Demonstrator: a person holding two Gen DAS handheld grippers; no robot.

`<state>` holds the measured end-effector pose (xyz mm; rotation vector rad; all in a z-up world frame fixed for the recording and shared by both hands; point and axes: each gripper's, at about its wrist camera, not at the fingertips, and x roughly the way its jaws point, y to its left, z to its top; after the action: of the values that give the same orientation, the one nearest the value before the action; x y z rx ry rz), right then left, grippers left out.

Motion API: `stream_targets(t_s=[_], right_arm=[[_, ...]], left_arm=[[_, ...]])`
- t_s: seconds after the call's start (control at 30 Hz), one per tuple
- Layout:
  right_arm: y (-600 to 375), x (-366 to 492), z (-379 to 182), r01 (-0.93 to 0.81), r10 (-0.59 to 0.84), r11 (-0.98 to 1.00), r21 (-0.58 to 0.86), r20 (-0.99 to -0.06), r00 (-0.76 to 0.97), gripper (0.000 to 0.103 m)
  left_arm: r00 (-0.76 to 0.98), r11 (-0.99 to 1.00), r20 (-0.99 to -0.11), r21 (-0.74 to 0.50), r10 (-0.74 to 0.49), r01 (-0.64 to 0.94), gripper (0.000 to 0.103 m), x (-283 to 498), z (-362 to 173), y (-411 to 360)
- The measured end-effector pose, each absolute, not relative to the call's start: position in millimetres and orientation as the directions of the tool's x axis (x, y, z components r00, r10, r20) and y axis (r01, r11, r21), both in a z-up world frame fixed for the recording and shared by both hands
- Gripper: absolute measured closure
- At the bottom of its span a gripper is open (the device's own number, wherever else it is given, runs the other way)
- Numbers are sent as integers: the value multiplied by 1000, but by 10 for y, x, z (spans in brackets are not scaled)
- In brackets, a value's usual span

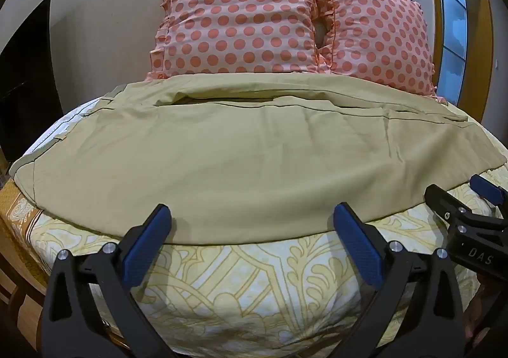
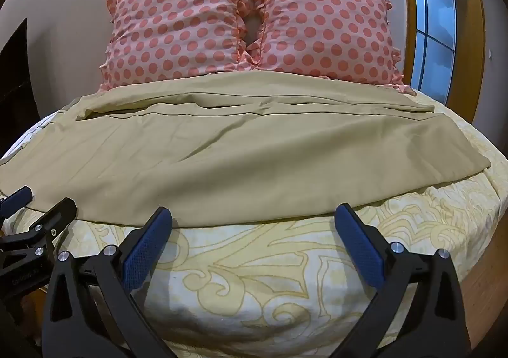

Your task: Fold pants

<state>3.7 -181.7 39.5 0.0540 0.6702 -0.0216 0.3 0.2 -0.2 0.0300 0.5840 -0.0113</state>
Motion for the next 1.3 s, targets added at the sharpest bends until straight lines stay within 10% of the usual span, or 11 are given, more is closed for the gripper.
stream_targets(t_s=[1.3], right_arm=[[-1830, 30, 387, 38, -1, 998, 46, -615, 788, 1]], left_arm=[[836, 999, -549, 29, 0, 19, 2, 3, -1, 0]])
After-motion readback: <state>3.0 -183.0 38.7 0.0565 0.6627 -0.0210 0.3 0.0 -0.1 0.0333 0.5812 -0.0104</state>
